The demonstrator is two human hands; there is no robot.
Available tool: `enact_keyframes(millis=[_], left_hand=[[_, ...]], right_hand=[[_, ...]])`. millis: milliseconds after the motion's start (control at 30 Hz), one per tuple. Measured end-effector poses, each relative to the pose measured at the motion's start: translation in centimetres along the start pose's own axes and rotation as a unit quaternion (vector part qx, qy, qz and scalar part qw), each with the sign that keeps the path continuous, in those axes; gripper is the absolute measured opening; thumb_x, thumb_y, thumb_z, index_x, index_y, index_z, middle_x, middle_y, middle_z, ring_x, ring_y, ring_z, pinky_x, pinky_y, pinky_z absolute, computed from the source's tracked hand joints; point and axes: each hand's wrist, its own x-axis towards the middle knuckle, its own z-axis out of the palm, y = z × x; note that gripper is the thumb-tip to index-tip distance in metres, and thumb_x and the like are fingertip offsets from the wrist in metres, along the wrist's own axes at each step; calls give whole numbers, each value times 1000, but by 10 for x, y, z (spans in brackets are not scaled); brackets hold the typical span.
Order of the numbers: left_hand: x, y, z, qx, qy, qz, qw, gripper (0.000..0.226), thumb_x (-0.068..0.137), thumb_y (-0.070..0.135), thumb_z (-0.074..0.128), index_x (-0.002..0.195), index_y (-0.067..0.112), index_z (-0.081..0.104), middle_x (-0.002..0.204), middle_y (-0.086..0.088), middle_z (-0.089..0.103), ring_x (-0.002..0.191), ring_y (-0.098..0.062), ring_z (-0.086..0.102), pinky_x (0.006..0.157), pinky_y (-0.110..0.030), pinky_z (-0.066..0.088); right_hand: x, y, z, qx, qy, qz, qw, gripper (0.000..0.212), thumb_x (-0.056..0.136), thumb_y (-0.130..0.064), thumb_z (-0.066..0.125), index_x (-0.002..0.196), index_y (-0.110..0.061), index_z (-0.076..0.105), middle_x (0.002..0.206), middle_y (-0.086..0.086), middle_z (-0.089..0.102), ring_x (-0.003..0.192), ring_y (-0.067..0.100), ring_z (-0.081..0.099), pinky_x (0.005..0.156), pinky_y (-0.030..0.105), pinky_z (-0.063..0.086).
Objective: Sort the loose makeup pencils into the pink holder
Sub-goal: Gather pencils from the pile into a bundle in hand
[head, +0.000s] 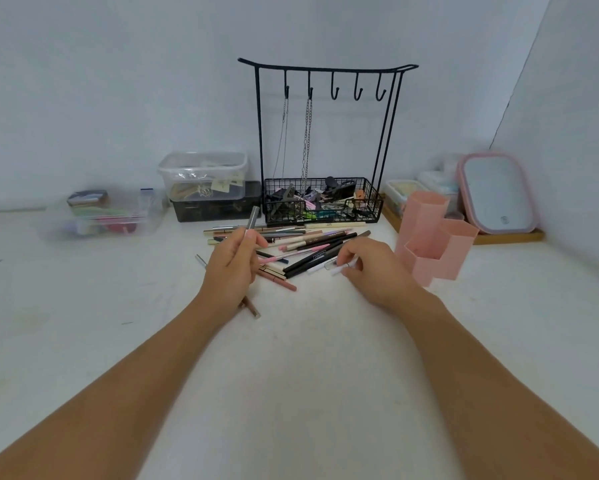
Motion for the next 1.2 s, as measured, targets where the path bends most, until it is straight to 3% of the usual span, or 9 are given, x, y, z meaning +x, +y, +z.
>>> enact_keyframes(millis=[133,433,600,733,833,933,1000,1067,1200], left_hand=[[2,3,0,-55,11,-23,998,34,110,22,35,92,7,60,51,4,33,43,-7,24,39,-20,22],[4,10,-8,-117,78,-63,988,24,105,16,42,84,15,54,59,1,33,51,-11,28,41,-19,24],[3,5,-3,-27,31,-12,999,28,109,29,40,93,17,60,54,9,37,45,-5,29,42,-18,26],[1,9,-1,-66,-32,-40,997,27,106,28,48,90,8,56,54,8,33,45,-9,25,41,-21,24],[-6,18,1,-73,-95,-22,993,23,102,15,55,83,4,52,52,9,41,41,-5,36,39,-16,32],[-9,19,1,-33,-138,18,990,12,94,1,65,94,-8,58,70,-16,52,54,-5,61,53,-16,52],[-5,12,-1,-27,-169,19,985,20,87,-3,73,101,-8,60,84,-30,59,72,-22,73,66,-34,62],[-3,7,0,-13,-174,13,985,21,87,-6,73,106,-2,66,93,-27,68,81,-31,75,73,-45,64],[1,4,4,-5,-86,13,996,16,101,13,59,87,13,68,61,2,60,54,-9,57,52,-23,48]], right_hand=[[0,-1,-3,-30,-11,4,999,12,91,-9,68,101,-15,73,99,-5,61,72,1,46,61,8,31],[-1,-4,-12,-106,-4,8,994,16,97,-19,61,103,-22,75,106,-3,70,93,16,61,80,34,49],[3,-27,-14,222,157,4,962,9,100,-16,58,106,-15,66,87,-6,63,65,3,53,62,13,44],[-2,-58,1,574,71,87,811,13,100,-4,55,111,-2,62,72,4,61,55,10,57,55,21,54],[-4,-69,18,614,45,105,781,12,97,-2,60,108,-5,63,81,10,68,65,12,66,65,23,59],[-5,-72,28,612,45,96,784,12,95,-2,63,105,-7,63,83,12,72,73,18,69,72,26,59],[-6,-74,32,615,40,88,782,14,94,0,64,107,-4,63,86,13,74,74,19,71,74,26,60],[-6,-76,36,620,25,74,781,20,94,1,64,114,0,63,92,14,76,77,19,72,77,25,60],[-3,-74,40,509,59,65,856,31,91,-8,71,121,-12,63,108,6,73,92,16,72,82,29,59]])
